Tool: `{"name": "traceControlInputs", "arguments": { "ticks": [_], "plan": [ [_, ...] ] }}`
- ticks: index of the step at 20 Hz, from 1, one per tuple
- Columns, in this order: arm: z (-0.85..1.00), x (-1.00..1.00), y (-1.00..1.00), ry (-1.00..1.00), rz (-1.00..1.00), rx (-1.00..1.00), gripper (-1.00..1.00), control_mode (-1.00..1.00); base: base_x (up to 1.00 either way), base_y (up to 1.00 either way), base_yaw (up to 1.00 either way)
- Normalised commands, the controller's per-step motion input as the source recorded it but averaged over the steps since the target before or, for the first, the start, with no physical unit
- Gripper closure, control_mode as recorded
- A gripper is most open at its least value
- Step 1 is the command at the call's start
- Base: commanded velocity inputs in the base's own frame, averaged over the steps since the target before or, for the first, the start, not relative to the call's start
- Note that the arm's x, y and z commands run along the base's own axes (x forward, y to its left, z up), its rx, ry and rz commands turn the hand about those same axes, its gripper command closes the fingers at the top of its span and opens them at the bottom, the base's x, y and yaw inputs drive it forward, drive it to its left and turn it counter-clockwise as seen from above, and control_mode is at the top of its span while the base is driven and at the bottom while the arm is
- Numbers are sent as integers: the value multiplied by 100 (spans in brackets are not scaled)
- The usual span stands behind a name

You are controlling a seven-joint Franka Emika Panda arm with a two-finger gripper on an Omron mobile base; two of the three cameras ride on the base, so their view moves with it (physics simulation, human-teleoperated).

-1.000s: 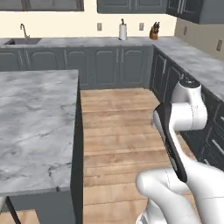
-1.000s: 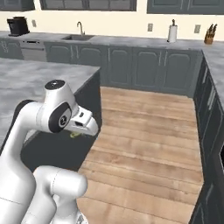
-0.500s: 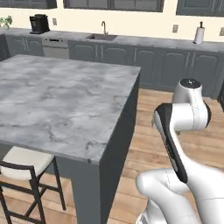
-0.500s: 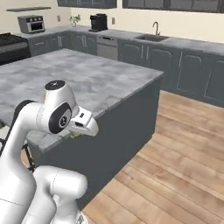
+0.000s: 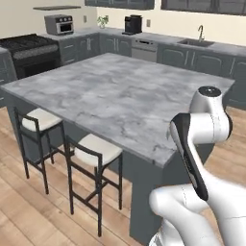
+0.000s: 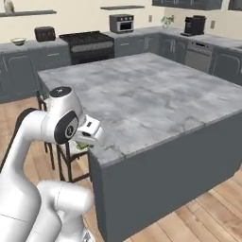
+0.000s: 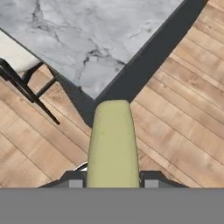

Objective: Pick the egg and butter from the fridge and place them by the bowl for mixing.

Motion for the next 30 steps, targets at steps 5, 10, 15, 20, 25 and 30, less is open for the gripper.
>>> {"name": "traceControlInputs", "arguments": {
  "ticks": [5, 10, 15, 20, 25, 30],
  "plan": [
    [0, 0, 0, 0, 0, 0, 100, 100, 2, 83, 47],
    [0, 0, 0, 0, 0, 0, 100, 100, 5, 32, 54],
    [0, 0, 0, 0, 0, 0, 100, 100, 8, 56, 42],
    [0, 0, 0, 0, 0, 0, 100, 100, 47, 36, 36],
    [0, 0, 0, 0, 0, 0, 100, 100, 53, 34, 23],
    [0, 0, 0, 0, 0, 0, 100, 100, 69, 53, 2]
  ]
}}
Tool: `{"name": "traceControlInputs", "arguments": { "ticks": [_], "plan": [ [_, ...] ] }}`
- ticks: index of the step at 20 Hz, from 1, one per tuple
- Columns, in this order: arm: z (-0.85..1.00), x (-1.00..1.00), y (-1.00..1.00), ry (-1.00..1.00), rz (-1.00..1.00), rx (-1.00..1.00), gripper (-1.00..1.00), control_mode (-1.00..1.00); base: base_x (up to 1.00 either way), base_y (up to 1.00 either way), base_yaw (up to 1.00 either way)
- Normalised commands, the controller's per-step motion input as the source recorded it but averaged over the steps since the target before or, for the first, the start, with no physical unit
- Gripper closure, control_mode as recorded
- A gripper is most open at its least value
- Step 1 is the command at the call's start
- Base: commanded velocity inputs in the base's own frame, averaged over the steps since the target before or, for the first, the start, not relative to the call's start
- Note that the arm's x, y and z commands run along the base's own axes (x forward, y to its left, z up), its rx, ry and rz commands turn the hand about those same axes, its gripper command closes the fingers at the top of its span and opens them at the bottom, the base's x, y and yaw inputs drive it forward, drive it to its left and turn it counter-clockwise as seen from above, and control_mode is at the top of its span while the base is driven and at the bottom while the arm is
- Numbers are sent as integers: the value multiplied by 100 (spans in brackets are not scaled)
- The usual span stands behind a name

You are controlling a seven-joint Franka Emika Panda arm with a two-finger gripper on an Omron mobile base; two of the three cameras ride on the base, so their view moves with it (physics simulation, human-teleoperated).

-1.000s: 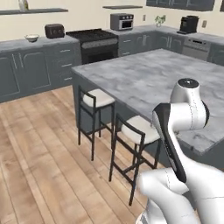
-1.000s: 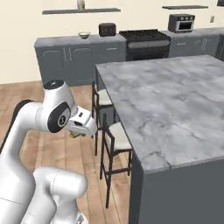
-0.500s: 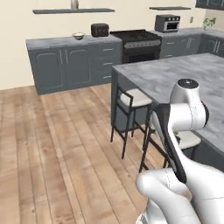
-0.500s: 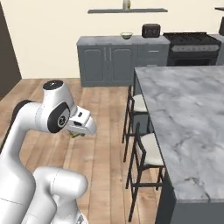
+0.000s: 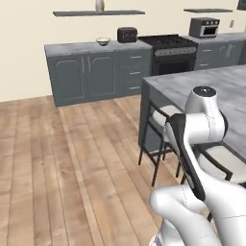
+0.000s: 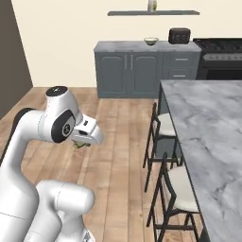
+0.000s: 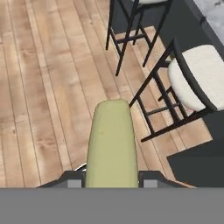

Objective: Pick the egg and butter from the fridge and place them by the bowl for mixing.

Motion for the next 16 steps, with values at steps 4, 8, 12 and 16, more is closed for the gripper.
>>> {"name": "traceControlInputs", "arguments": {
  "ticks": [4, 8, 12, 16],
  "plan": [
    [0, 0, 0, 0, 0, 0, 100, 100, 90, 46, 0],
    [0, 0, 0, 0, 0, 0, 100, 100, 99, 38, -8],
    [0, 0, 0, 0, 0, 0, 100, 100, 97, 70, -14],
    [0, 0, 0, 0, 0, 0, 100, 100, 100, 48, -9]
  ]
}}
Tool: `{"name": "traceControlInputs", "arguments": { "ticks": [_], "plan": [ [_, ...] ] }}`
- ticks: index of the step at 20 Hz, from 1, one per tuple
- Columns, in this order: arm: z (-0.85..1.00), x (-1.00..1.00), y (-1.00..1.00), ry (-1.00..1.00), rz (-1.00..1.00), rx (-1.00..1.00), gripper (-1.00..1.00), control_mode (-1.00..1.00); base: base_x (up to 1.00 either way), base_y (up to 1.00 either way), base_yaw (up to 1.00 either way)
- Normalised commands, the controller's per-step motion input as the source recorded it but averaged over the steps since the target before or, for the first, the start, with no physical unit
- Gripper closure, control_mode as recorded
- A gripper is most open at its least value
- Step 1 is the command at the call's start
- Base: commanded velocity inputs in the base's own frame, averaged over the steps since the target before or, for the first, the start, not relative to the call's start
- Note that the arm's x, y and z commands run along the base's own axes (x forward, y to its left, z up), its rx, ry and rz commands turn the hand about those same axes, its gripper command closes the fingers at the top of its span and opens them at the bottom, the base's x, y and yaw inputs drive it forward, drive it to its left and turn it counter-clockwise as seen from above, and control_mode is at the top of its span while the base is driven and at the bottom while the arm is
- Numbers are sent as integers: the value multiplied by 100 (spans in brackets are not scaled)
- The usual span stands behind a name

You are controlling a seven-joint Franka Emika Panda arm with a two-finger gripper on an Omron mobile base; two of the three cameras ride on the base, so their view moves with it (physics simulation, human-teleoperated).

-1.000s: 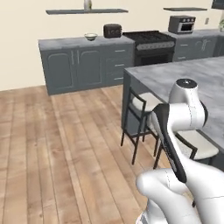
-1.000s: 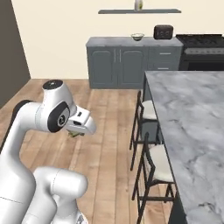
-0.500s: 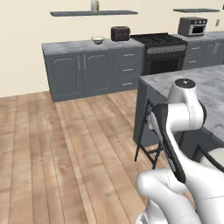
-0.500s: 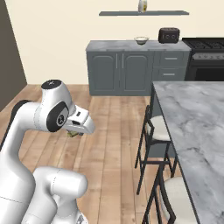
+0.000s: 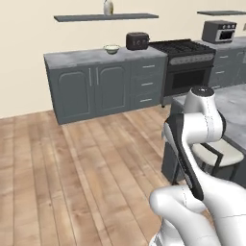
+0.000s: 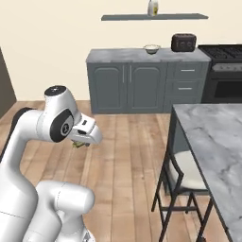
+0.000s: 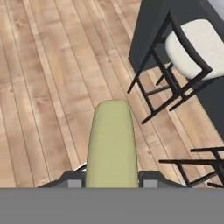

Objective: Pick the egg and butter from the fridge and place them by the bowl for mixing.

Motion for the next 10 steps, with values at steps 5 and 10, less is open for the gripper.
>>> {"name": "traceControlInputs", "arguments": {
  "ticks": [5, 10],
  "plan": [
    [0, 0, 0, 0, 0, 0, 100, 100, 100, 35, -5],
    [0, 0, 0, 0, 0, 0, 100, 100, 100, 26, -4]
  ]
}}
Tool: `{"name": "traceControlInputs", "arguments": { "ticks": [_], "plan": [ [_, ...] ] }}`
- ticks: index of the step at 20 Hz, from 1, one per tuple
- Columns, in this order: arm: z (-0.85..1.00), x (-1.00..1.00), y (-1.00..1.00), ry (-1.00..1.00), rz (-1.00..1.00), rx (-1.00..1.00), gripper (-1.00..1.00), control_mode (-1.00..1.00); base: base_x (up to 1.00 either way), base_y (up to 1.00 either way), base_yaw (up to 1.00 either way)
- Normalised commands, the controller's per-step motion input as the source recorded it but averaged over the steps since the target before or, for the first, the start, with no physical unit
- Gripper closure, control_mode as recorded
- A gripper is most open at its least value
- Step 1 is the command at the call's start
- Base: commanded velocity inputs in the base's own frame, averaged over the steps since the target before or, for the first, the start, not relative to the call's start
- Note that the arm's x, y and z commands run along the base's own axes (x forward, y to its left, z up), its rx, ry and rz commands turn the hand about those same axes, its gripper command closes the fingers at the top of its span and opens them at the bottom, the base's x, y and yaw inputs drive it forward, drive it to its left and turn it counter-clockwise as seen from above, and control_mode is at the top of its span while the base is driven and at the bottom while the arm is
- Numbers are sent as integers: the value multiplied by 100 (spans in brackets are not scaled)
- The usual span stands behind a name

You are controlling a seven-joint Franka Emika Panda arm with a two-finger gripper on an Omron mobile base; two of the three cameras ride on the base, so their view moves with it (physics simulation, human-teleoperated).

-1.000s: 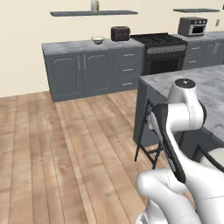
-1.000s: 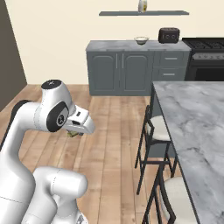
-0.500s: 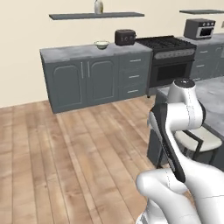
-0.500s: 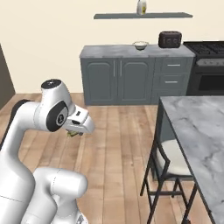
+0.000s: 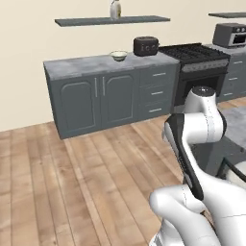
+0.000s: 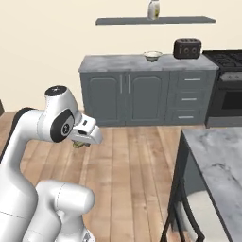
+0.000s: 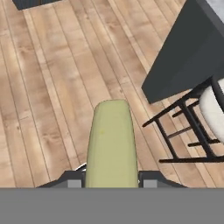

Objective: Pick the egg and butter from the fridge and place them by the bowl for mixing.

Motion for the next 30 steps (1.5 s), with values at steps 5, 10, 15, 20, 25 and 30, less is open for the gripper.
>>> {"name": "traceControlInputs", "arguments": {
  "ticks": [5, 10, 15, 20, 25, 30],
  "plan": [
    [0, 0, 0, 0, 0, 0, 100, 100, 100, 22, -3],
    [0, 0, 0, 0, 0, 0, 100, 100, 100, 16, -4],
    [0, 0, 0, 0, 0, 0, 100, 100, 100, 2, -1],
    [0, 0, 0, 0, 0, 0, 100, 100, 100, 0, 0],
    [0, 0, 0, 0, 0, 0, 100, 100, 100, 0, 0],
    [0, 0, 0, 0, 0, 0, 100, 100, 100, -23, 1]
  ]
}}
